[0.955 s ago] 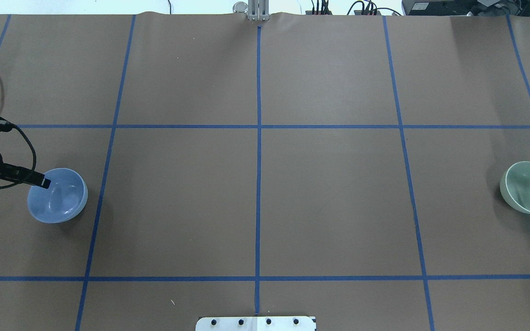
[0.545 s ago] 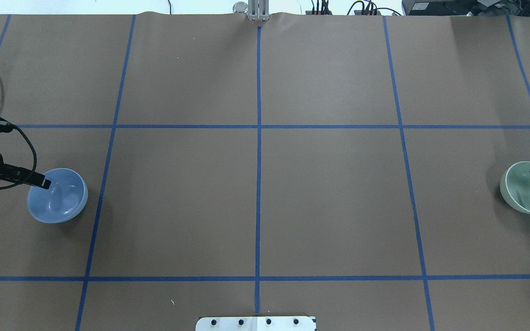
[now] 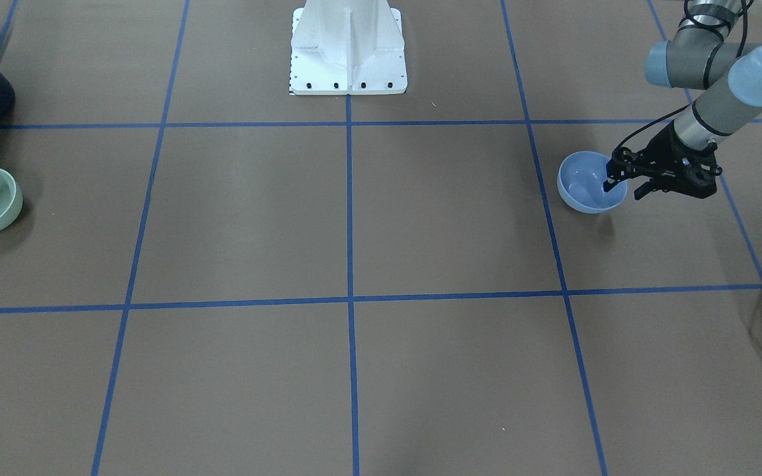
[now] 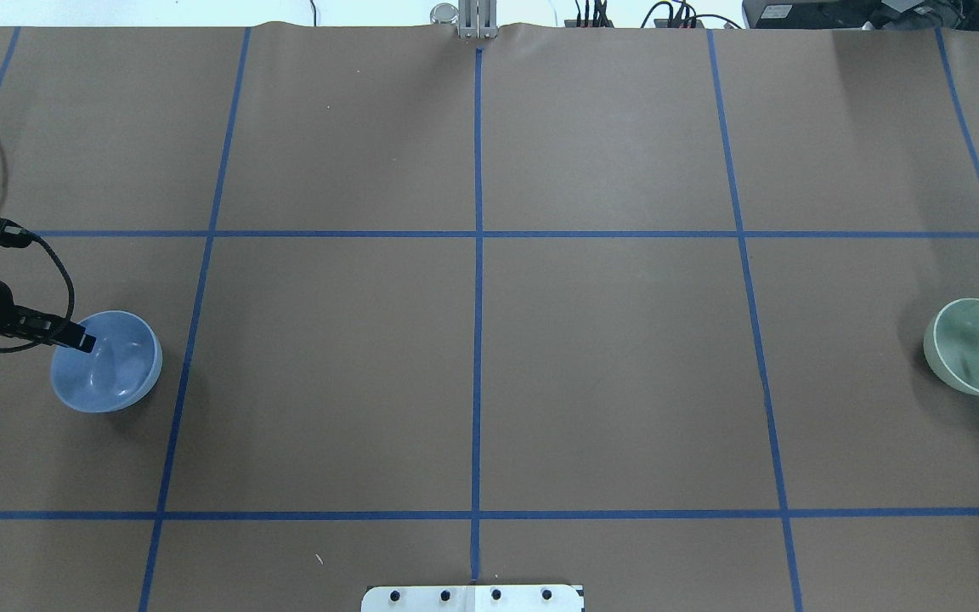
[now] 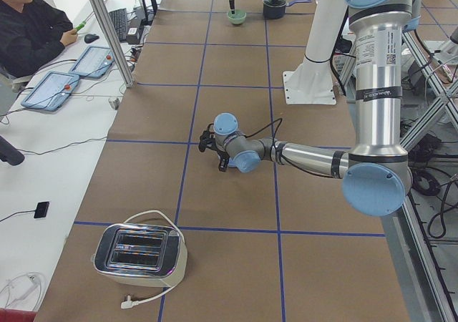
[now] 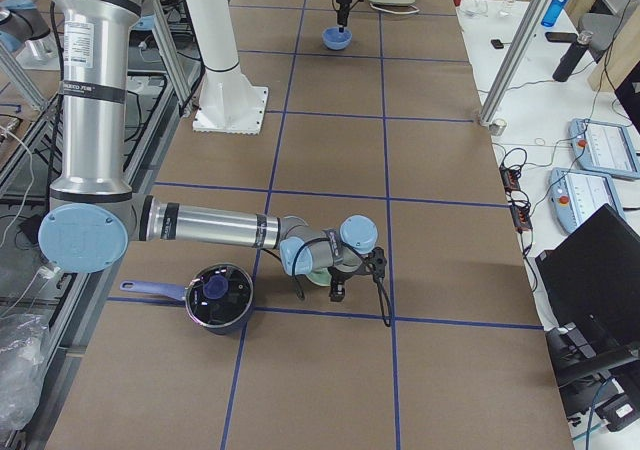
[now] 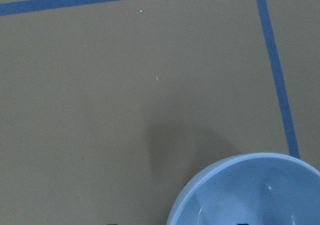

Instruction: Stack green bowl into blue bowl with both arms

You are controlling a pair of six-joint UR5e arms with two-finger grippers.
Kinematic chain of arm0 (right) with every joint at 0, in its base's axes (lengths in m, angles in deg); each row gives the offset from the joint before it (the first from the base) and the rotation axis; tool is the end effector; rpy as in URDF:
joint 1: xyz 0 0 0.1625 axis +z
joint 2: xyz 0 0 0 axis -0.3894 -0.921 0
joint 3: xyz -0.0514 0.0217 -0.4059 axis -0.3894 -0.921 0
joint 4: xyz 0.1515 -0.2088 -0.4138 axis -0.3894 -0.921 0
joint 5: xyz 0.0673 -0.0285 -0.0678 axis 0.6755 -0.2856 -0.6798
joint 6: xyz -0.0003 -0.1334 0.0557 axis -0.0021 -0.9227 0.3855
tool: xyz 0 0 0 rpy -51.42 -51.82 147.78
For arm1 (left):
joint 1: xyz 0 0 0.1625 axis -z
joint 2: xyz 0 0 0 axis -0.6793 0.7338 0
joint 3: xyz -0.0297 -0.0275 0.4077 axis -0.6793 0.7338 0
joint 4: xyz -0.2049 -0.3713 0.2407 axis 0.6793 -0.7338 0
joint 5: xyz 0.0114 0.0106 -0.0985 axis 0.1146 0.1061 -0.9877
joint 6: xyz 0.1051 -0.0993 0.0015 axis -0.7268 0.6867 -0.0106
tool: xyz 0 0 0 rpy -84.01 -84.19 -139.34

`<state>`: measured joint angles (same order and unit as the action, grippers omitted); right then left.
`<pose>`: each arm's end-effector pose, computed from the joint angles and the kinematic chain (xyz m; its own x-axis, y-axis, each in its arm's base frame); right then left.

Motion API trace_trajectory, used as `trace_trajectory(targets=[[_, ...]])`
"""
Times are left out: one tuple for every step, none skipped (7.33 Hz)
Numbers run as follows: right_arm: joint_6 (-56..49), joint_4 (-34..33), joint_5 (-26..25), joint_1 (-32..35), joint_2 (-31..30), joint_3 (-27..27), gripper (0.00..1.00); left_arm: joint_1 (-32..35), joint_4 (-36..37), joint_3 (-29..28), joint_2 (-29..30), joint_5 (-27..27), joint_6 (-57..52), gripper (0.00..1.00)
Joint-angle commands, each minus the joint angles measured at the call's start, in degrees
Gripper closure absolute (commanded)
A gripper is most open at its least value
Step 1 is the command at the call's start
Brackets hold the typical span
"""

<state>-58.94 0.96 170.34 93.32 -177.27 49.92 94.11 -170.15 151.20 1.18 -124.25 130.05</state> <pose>-0.1585 -0.5193 0.7213 0.6537 -0.0144 0.7566 0.1116 0.9907 -0.0776 0.3325 -0.4856 0.5580 0.5640 0.2125 -0.7979 -0.0916 0.9765 0.1952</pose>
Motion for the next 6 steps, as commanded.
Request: trace_trajectory(targets=[[-0.07, 0.00, 0.15, 0.00, 0.08, 0.04, 0.51, -0.34, -0.05, -0.44, 0.01, -0.01, -0.17, 0.75], [-0.33, 0.00, 0.42, 0.00, 0.08, 0.04, 0.74, -0.51, -0.14, -0.71, 0.10, -0.01, -0.35, 0.82], [-0.33, 0.00, 0.77, 0.00, 0.08, 0.04, 1.00, -0.69, -0.14, -0.80, 0.53, -0.01, -0.52, 0.79], [-0.33, 0.00, 1.64, 0.00, 0.26, 0.13, 1.00, -0.78, -0.14, -0.80, 0.62, -0.01, -0.26, 1.00], [-0.50, 0.00, 2.00, -0.09, 0.35, 0.21, 1.00, -0.78, -0.05, -0.80, 0.62, -0.36, -0.61, 1.00], [-0.42, -0.09, 2.09, -0.09, 0.43, 0.22, 1.00, -0.78, -0.05, -0.62, 0.71, -0.71, -0.70, 1.00]])
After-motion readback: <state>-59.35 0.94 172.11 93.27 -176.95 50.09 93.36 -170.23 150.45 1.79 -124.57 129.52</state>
